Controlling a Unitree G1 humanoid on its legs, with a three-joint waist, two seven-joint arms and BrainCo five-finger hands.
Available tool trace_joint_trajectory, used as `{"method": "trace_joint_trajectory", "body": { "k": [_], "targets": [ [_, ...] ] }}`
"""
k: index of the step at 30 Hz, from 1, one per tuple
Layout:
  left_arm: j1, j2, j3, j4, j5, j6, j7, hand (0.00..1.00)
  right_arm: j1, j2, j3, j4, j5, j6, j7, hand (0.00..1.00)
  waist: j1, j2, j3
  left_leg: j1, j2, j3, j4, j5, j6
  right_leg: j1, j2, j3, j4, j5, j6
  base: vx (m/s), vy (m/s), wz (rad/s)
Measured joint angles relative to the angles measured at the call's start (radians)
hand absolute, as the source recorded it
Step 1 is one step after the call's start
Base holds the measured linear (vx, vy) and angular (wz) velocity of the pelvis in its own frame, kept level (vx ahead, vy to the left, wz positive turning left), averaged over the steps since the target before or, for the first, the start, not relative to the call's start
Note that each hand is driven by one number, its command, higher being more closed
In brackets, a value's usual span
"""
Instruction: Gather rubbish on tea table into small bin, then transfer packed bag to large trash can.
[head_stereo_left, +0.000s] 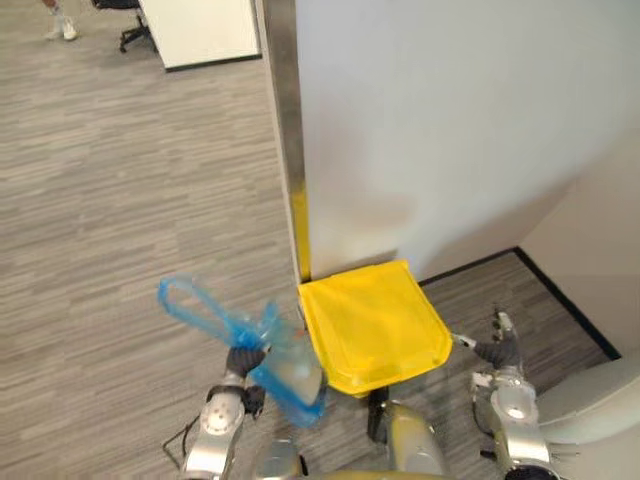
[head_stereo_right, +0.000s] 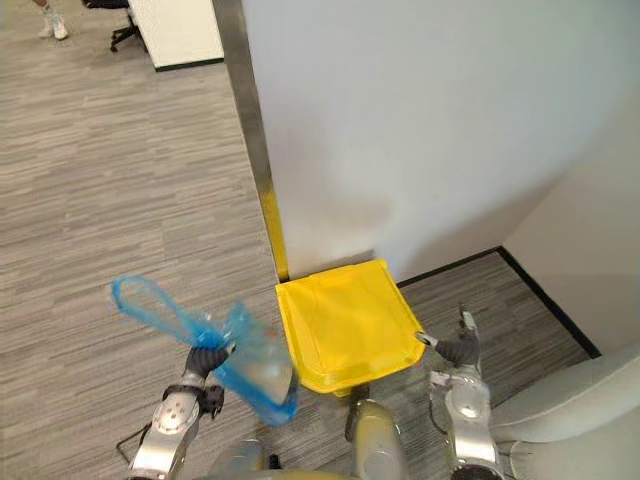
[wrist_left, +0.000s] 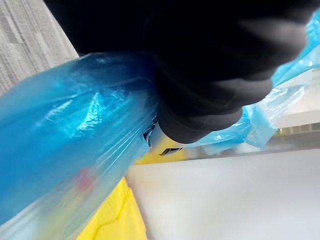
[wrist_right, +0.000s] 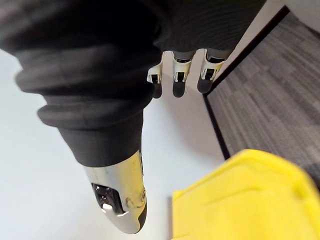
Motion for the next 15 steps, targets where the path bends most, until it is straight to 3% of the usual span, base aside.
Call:
{"method": "trace_joint_trajectory", "body": {
  "k": [2, 4, 6, 11, 15],
  "targets": [
    [-0.002, -0.002, -0.002, -0.012, 0.0, 0.0, 0.0, 1.0, 0.039, 0.006, -0.054, -0.001, 0.02, 0.007, 0.0, 0.0, 0.002, 0.017, -0.008, 0.033, -0.001, -0.05, -0.01, -0.014, -0.031, -0.009, -0.007, -0.015, 0.105, -0.073, -0.017, 0.34, -0.113, 0.44],
    [-0.003, -0.009, -0.004, -0.014, 0.0, 0.0, 0.0, 1.0, 0.033, 0.012, -0.058, -0.002, 0.029, 0.014, 0.004, 0.0, 0.002, 0.036, -0.019, 0.032, 0.018, -0.083, -0.038, 0.0, -0.056, -0.011, 0.003, -0.047, 0.109, -0.091, -0.016, 0.32, -0.12, 0.14],
    [-0.004, -0.026, -0.003, -0.016, 0.0, 0.0, 0.0, 1.0, 0.02, 0.027, -0.059, -0.023, 0.035, 0.014, 0.006, 0.0, 0.004, 0.037, -0.02, 0.019, 0.037, -0.086, -0.045, 0.023, -0.074, -0.011, 0.015, -0.059, 0.095, -0.091, -0.016, 0.24, -0.131, 0.13],
    [0.019, -0.04, 0.006, -0.016, 0.0, 0.001, -0.001, 1.0, 0.003, 0.06, -0.06, -0.057, 0.054, 0.01, 0.007, 0.0, 0.006, 0.038, -0.022, -0.004, 0.071, -0.089, -0.041, 0.035, -0.069, -0.009, 0.038, -0.082, 0.073, -0.087, -0.022, 0.05, -0.095, 0.11],
    [0.058, -0.036, 0.006, -0.017, 0.0, 0.001, -0.001, 1.0, 0.032, 0.088, -0.042, -0.049, 0.055, 0.01, 0.003, 0.0, 0.007, 0.041, -0.053, -0.013, 0.078, -0.139, -0.13, 0.051, -0.081, -0.007, 0.043, -0.115, 0.022, -0.078, -0.035, -0.06, -0.074, 0.38]
  ]
}}
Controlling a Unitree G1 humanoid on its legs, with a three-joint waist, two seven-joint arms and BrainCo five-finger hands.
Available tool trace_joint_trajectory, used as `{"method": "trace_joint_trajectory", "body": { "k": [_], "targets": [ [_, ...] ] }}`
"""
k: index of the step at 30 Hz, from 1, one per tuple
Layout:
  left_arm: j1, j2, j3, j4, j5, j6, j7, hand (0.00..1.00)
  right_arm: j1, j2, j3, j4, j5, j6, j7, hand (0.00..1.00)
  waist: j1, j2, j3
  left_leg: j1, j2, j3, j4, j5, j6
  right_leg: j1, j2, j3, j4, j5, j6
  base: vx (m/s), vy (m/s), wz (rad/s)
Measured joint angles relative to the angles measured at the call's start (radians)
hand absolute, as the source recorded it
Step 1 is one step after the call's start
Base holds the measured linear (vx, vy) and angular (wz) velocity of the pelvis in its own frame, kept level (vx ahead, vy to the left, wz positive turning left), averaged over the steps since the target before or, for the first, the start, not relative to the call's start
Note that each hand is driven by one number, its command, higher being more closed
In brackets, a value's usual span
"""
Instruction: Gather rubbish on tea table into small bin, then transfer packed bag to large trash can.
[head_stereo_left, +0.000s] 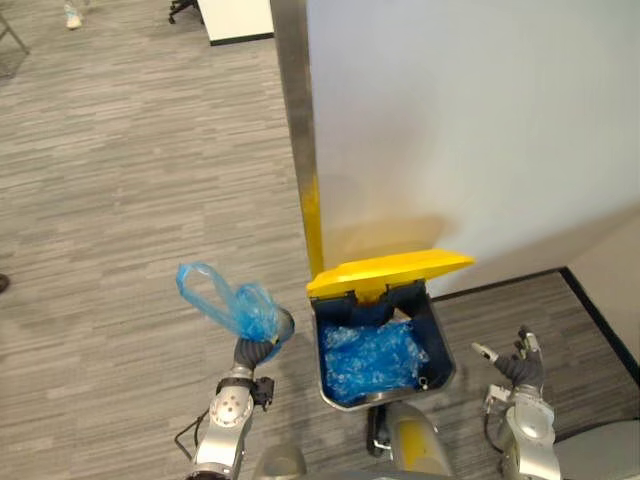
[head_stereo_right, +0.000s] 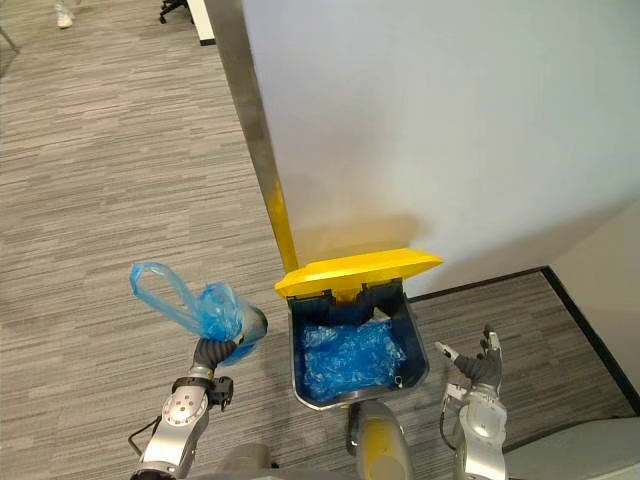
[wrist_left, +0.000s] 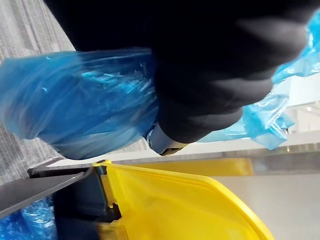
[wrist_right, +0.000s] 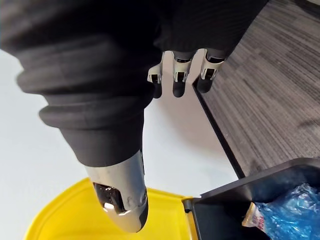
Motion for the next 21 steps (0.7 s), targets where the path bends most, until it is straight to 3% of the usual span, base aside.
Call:
{"method": "trace_joint_trajectory", "body": {
  "k": [5, 6, 8, 11, 13, 15, 21],
  "targets": [
    [0.014, 0.002, -0.013, -0.001, 0.0, -0.001, -0.002, 1.0, -0.04, -0.006, 0.182, 0.078, 0.003, 0.0, 0.009, 0.0, -0.003, 0.003, -0.027, -0.035, 0.005, -0.117, -0.127, 0.1, -0.036, -0.002, 0.005, -0.059, -0.057, -0.001, -0.009, -0.03, -0.17, 0.73],
    [0.011, 0.005, -0.028, 0.0, 0.0, -0.002, -0.002, 1.0, -0.096, -0.008, 0.228, 0.102, -0.002, -0.001, 0.011, 0.0, 0.0, 0.002, -0.027, -0.073, 0.006, -0.143, -0.143, 0.15, -0.063, -0.02, -0.004, -0.087, -0.064, -0.002, -0.01, -0.02, -0.1, 0.71],
    [0.01, 0.006, -0.049, 0.0, 0.0, -0.002, -0.003, 1.0, -0.181, -0.019, 0.271, 0.138, -0.006, -0.008, 0.015, 0.0, 0.0, 0.003, -0.026, -0.123, 0.005, -0.143, -0.16, 0.198, -0.078, -0.038, -0.013, -0.127, -0.078, 0.01, -0.025, -0.03, -0.122, 0.86],
    [-0.006, 0.006, -0.069, -0.001, -0.011, -0.005, -0.001, 1.0, -0.372, -0.075, 0.292, 0.25, -0.005, -0.01, 0.006, 0.0, 0.009, 0.012, -0.008, -0.208, 0.006, -0.143, -0.141, 0.237, -0.1, -0.052, -0.051, -0.218, -0.066, 0.022, -0.047, -0.07, -0.066, 0.97],
    [-0.023, 0.01, -0.069, -0.001, -0.037, -0.015, 0.001, 1.0, -0.47, -0.125, 0.294, 0.281, -0.005, -0.01, 0.002, 0.0, 0.039, 0.013, 0.012, -0.236, 0.002, -0.143, -0.138, 0.25, -0.103, -0.078, -0.06, -0.22, -0.053, 0.024, -0.051, -0.1, -0.057, 0.3],
    [-0.031, 0.015, -0.069, -0.009, -0.052, -0.021, 0.001, 1.0, -0.551, -0.168, 0.305, 0.31, -0.004, -0.01, 0.002, 0.0, 0.048, 0.017, 0.031, -0.256, 0.001, -0.153, -0.145, 0.259, -0.108, -0.093, -0.064, -0.229, -0.062, 0.016, -0.039, -0.14, -0.044, 0.16],
    [-0.054, 0.02, -0.086, -0.053, -0.103, -0.045, 0.004, 1.0, -0.743, -0.302, 0.308, 0.336, 0.006, -0.005, -0.036, 0.0, 0.024, 0.023, 0.094, -0.331, -0.009, -0.17, -0.093, 0.263, -0.102, -0.148, -0.031, -0.161, -0.079, 0.013, -0.043, -0.12, -0.031, 0.15]
  ]
}}
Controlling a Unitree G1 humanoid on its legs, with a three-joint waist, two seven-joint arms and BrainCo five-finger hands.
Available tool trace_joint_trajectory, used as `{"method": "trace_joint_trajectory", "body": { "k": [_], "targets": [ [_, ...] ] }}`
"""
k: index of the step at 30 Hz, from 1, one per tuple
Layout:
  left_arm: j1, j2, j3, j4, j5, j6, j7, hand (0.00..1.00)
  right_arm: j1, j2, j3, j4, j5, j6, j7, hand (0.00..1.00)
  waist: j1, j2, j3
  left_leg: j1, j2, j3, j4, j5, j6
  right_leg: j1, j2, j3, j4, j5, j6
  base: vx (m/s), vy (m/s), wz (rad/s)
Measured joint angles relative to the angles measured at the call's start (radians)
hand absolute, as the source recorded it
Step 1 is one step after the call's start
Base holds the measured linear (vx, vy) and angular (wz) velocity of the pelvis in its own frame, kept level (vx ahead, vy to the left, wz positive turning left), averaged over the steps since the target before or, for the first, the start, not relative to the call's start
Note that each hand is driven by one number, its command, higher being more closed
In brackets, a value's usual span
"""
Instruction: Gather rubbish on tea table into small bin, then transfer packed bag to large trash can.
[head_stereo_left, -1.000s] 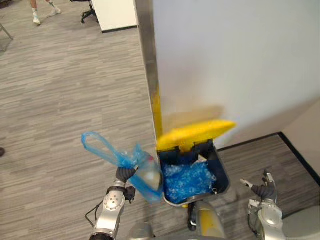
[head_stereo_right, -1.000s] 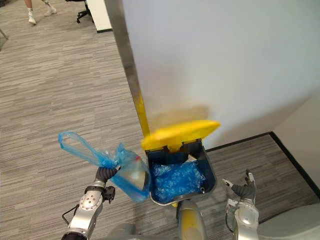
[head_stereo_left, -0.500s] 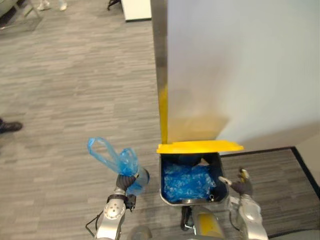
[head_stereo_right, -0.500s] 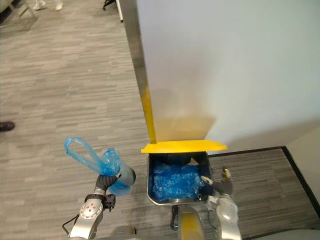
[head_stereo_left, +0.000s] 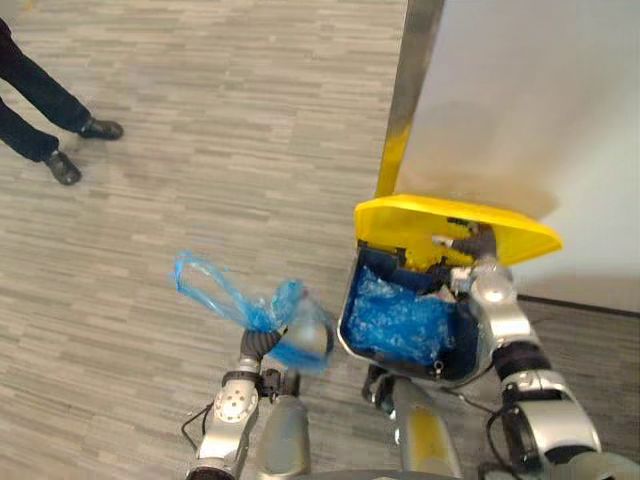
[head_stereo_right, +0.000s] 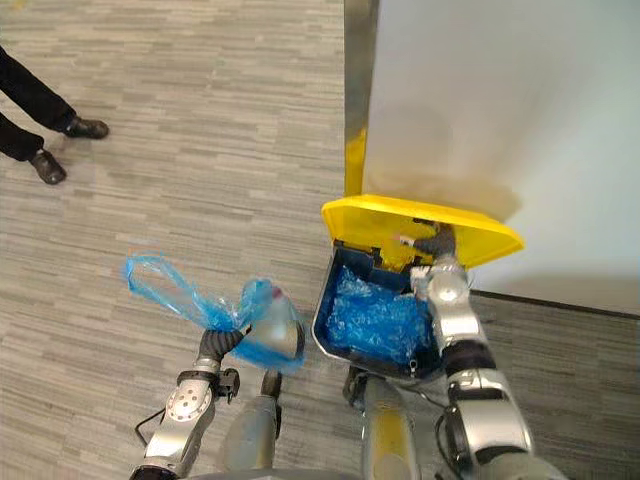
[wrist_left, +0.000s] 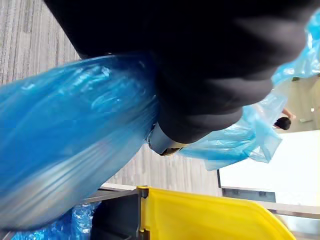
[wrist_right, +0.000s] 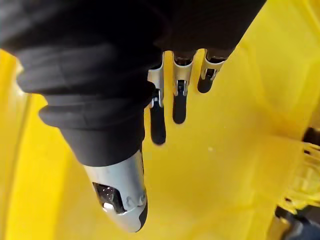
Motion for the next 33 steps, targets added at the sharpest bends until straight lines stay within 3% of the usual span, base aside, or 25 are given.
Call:
{"method": "trace_joint_trajectory", "body": {
  "k": [3, 8, 10, 14, 21, 26, 28, 33],
  "targets": [
    [-0.009, 0.006, -0.035, -0.012, -0.021, -0.002, -0.004, 1.0, -0.021, -0.04, 0.041, -0.001, 0.004, -0.001, 0.001, 0.0, -0.005, 0.006, 0.011, -0.023, -0.004, 0.01, 0.039, -0.012, 0.017, 0.0, 0.002, 0.003, 0.004, 0.03, 0.0, -0.06, 0.031, -0.12],
    [-0.027, 0.029, -0.129, -0.104, -0.086, -0.013, -0.039, 1.0, -0.035, -0.067, 0.074, -0.002, 0.033, -0.002, 0.008, 0.0, -0.024, 0.004, 0.025, -0.017, -0.005, 0.012, 0.036, -0.009, 0.012, 0.005, 0.002, 0.005, 0.003, 0.038, -0.006, 0.04, -0.003, 0.03],
    [-0.043, 0.043, -0.191, -0.14, -0.109, -0.02, -0.072, 1.0, -0.042, -0.094, 0.103, -0.001, 0.04, -0.001, 0.03, 0.0, -0.026, 0.003, 0.031, -0.009, -0.006, 0.029, 0.037, -0.009, 0.012, 0.01, -0.001, 0.009, 0.009, 0.05, -0.025, 0.05, 0.008, -0.03],
    [-0.103, 0.051, -0.3, -0.197, -0.136, -0.023, -0.101, 1.0, -0.108, -0.127, 0.182, 0.063, 0.048, 0.002, 0.081, 0.0, -0.032, 0.001, 0.047, 0.016, -0.015, 0.047, 0.044, -0.016, 0.022, 0.027, -0.003, 0.031, 0.008, 0.051, -0.026, 0.0, 0.026, -0.12],
    [-0.353, -0.001, -0.452, -0.235, -0.157, -0.041, -0.104, 1.0, -0.259, -0.147, 0.286, 0.121, 0.079, 0.03, 0.131, 0.0, -0.066, 0.003, 0.115, 0.033, -0.033, 0.086, 0.069, -0.029, 0.045, 0.043, 0.003, 0.093, -0.024, 0.081, 0.007, -0.07, 0.047, -0.14],
    [-0.54, -0.075, -0.47, 0.012, -0.125, -0.053, -0.045, 1.0, -0.356, -0.154, 0.341, 0.128, 0.077, 0.032, 0.132, 0.0, -0.097, 0.007, 0.167, 0.016, -0.036, 0.105, 0.097, -0.032, 0.052, 0.034, 0.006, 0.115, -0.038, 0.107, 0.003, -0.03, 0.032, -0.15],
    [-0.624, -0.097, -0.465, 0.19, -0.075, -0.031, -0.018, 1.0, -0.416, -0.152, 0.349, 0.128, 0.075, 0.033, 0.132, 0.0, -0.112, 0.007, 0.184, -0.023, -0.036, 0.123, 0.118, -0.038, 0.061, -0.004, 0.008, 0.13, -0.037, 0.118, 0.007, -0.02, 0.005, -0.17],
    [-0.748, -0.148, -0.464, 0.424, 0.007, 0.008, 0.018, 1.0, -0.516, -0.15, 0.389, 0.112, 0.067, 0.03, 0.13, 0.0, -0.123, 0.007, 0.219, -0.097, -0.033, 0.166, 0.154, -0.049, 0.069, -0.079, 0.024, 0.173, -0.057, 0.156, -0.006, 0.01, 0.021, -0.28]
  ]
}}
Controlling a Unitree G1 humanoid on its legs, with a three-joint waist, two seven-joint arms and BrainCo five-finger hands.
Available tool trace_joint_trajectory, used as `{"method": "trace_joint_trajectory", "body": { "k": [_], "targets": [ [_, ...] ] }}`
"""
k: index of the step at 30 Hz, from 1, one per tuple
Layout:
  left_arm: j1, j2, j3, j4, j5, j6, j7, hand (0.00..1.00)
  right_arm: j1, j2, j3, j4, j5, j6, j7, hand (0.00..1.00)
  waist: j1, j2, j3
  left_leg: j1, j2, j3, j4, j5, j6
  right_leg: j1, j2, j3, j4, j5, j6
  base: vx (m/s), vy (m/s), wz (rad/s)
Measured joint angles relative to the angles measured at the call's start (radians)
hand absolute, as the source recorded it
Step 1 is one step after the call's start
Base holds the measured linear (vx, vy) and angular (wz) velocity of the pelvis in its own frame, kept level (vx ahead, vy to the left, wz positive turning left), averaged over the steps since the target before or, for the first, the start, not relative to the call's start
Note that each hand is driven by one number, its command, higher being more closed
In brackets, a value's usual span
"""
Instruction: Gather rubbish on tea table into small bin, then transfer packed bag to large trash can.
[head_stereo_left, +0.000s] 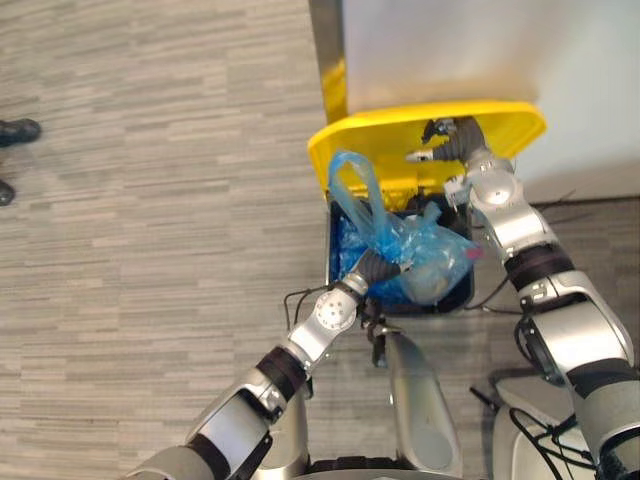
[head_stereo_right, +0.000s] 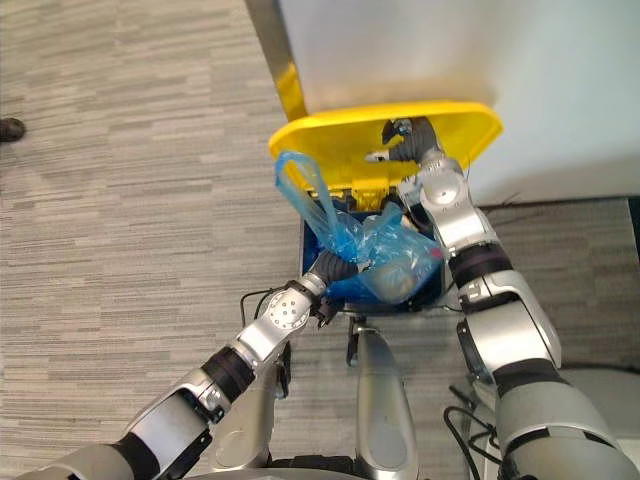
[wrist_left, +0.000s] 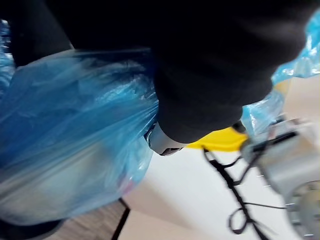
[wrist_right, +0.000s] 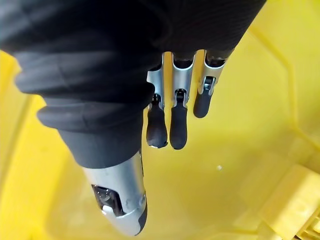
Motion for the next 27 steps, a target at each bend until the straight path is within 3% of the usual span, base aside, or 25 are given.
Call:
{"method": "trace_joint_trajectory", "body": {
  "k": [4, 5, 10, 13, 18, 27],
  "targets": [
    [-0.107, -0.048, 0.018, 0.175, 0.058, 0.018, 0.004, 1.0, -0.028, 0.012, 0.032, -0.057, 0.0, -0.003, -0.008, 0.0, -0.009, 0.001, 0.006, -0.103, 0.011, 0.036, 0.056, -0.023, 0.005, -0.096, 0.014, 0.034, -0.003, 0.027, 0.0, 0.03, 0.025, -0.25],
    [-0.126, -0.06, 0.05, 0.207, 0.081, 0.028, 0.007, 0.0, -0.028, 0.028, 0.038, -0.091, 0.001, -0.003, -0.012, 0.0, -0.01, 0.001, 0.008, -0.134, 0.015, 0.046, 0.076, -0.035, 0.007, -0.125, 0.018, 0.044, 0.003, 0.03, 0.0, 0.04, 0.019, -0.26],
    [-0.172, -0.076, 0.189, 0.222, 0.155, 0.048, 0.048, 0.0, -0.026, 0.079, 0.077, -0.271, 0.001, -0.005, -0.03, 0.0, -0.008, 0.001, 0.009, -0.236, 0.052, 0.076, 0.181, -0.089, 0.008, -0.22, 0.039, 0.062, 0.047, 0.032, -0.004, 0.04, 0.018, -0.25],
    [-0.192, -0.078, 0.274, 0.22, 0.225, 0.077, 0.076, 0.0, -0.02, 0.124, 0.08, -0.363, 0.001, -0.032, -0.03, 0.0, 0.001, 0.001, 0.009, -0.263, 0.066, 0.095, 0.207, -0.102, 0.01, -0.248, 0.045, 0.072, 0.06, 0.032, -0.004, 0.04, 0.023, -0.11],
    [-0.174, -0.079, 0.302, 0.195, 0.308, 0.114, 0.089, 0.0, -0.005, 0.162, 0.078, -0.41, 0.0, -0.043, -0.03, 0.0, 0.019, 0.001, 0.009, -0.264, 0.067, 0.099, 0.206, -0.106, 0.017, -0.249, 0.04, 0.072, 0.069, 0.03, -0.005, 0.04, 0.023, 0.05],
    [-0.069, -0.073, 0.292, 0.063, 0.349, 0.123, 0.09, 0.0, 0.155, 0.173, 0.054, -0.476, -0.04, -0.041, -0.03, 0.0, 0.042, -0.002, 0.007, -0.168, 0.062, 0.117, 0.199, -0.113, 0.022, -0.17, 0.024, 0.073, 0.097, 0.002, -0.003, 0.04, 0.035, 0.02]
  ]
}}
